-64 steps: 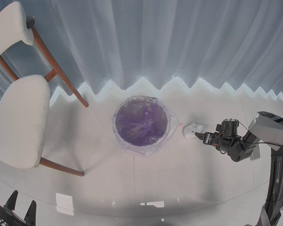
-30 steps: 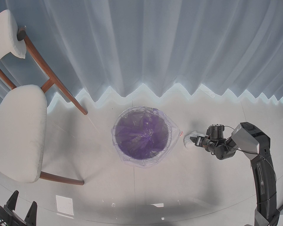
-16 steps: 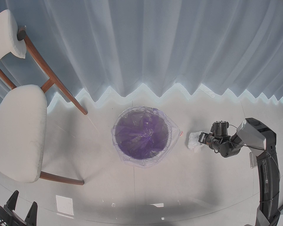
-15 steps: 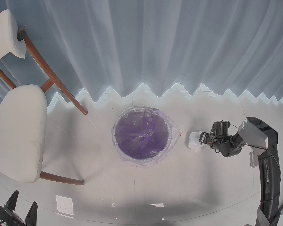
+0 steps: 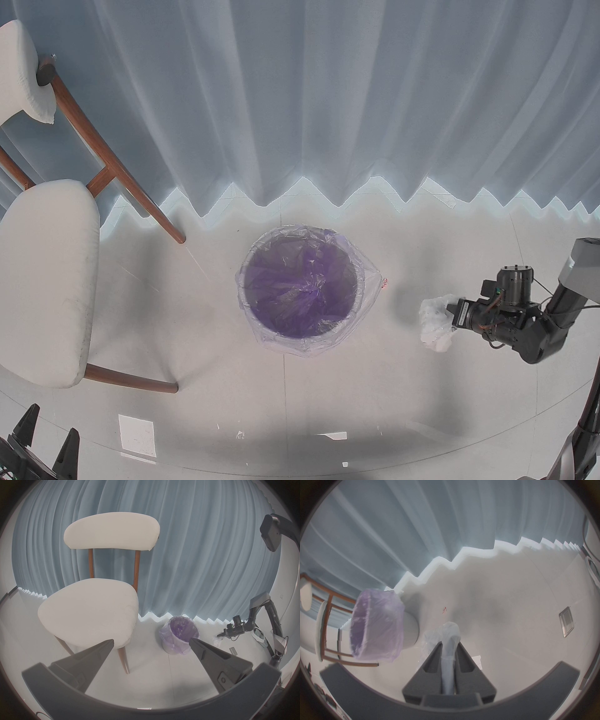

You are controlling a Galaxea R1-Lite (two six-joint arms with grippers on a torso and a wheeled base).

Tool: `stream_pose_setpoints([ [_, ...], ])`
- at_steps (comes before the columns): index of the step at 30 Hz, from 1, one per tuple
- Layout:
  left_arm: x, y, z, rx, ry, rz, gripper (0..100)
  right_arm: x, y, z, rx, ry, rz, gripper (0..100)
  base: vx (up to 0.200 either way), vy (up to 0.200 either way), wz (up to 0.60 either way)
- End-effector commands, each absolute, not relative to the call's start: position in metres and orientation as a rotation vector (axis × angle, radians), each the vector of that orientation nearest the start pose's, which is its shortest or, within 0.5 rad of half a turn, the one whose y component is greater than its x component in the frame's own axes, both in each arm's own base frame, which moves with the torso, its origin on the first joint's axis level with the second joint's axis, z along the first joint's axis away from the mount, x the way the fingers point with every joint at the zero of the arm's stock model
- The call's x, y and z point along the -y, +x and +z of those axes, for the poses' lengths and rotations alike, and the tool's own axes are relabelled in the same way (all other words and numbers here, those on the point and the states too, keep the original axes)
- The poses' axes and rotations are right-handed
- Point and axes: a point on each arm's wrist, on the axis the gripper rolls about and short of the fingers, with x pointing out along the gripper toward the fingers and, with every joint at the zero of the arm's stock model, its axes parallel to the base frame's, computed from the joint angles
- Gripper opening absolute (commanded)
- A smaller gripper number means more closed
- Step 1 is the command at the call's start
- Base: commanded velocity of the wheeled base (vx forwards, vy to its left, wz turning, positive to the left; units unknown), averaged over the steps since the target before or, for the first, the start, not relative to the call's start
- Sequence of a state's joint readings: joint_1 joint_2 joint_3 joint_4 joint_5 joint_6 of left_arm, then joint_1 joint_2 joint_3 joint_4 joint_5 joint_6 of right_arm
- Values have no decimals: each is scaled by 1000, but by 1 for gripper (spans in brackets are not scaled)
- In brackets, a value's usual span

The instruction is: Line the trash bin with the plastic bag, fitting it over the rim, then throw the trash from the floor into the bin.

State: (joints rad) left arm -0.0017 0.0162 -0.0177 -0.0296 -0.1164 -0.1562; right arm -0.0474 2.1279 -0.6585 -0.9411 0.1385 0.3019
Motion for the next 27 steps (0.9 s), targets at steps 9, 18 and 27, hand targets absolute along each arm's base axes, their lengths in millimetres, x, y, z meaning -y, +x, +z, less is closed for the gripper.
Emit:
stream_pose_setpoints([
  [9,3,-23,79,24,-144,-120,100,-22,195,84,-265,98,249,0,0,0,0],
  [18,3,-23,79,25,-142,-120,100,-49,191,94,-196,65,369,0,0,0,0],
  [27,3,-23,79,25,-142,-120,100,-65,224,106,-93,70,408,0,0,0,0],
])
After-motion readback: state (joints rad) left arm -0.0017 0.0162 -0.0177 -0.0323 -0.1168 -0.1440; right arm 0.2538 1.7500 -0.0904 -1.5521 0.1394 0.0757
